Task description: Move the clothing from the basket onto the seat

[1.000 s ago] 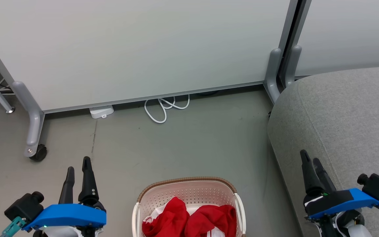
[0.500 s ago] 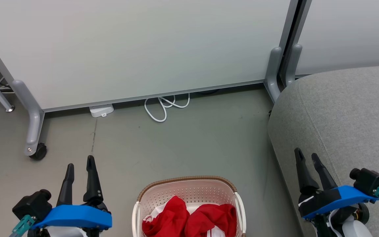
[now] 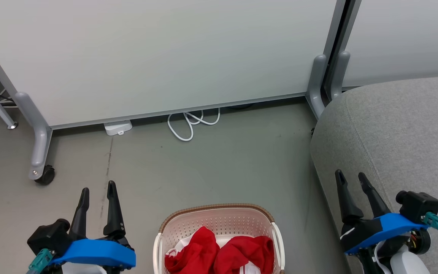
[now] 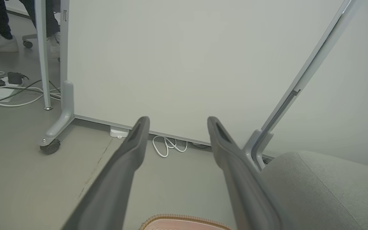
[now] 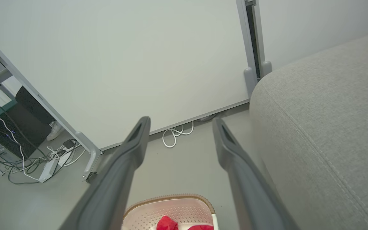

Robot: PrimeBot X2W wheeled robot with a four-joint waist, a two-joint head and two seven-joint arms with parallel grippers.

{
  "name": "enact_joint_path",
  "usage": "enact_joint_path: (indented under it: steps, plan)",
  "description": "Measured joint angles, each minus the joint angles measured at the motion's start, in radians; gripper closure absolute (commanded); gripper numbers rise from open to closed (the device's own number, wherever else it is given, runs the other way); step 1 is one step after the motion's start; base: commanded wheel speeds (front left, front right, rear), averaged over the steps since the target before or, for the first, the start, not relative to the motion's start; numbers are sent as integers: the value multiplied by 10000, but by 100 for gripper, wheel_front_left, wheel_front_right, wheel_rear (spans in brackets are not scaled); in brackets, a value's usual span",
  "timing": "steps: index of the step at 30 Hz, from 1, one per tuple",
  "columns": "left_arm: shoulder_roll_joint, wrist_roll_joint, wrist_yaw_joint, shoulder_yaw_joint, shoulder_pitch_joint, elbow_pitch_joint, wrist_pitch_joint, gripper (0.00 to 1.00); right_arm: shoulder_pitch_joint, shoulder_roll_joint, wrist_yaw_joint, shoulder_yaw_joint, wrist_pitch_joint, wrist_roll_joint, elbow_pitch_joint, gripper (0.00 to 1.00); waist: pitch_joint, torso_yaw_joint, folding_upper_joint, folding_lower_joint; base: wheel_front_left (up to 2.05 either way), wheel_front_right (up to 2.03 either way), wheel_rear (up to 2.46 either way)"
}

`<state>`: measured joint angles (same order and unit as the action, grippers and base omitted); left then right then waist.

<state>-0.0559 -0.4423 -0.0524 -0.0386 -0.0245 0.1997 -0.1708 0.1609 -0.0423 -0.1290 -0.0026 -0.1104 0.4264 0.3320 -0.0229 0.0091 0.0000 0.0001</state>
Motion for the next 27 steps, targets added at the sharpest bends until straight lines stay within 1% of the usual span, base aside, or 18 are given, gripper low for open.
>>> enact_joint_path:
  steps: [27]
  plan:
    - [35, 1618, -12, -119, 12, 84, -593, 0, 237, -27, -4, 50, -337, -2330, 71, 0, -65, 18, 0, 0, 0, 0, 0]
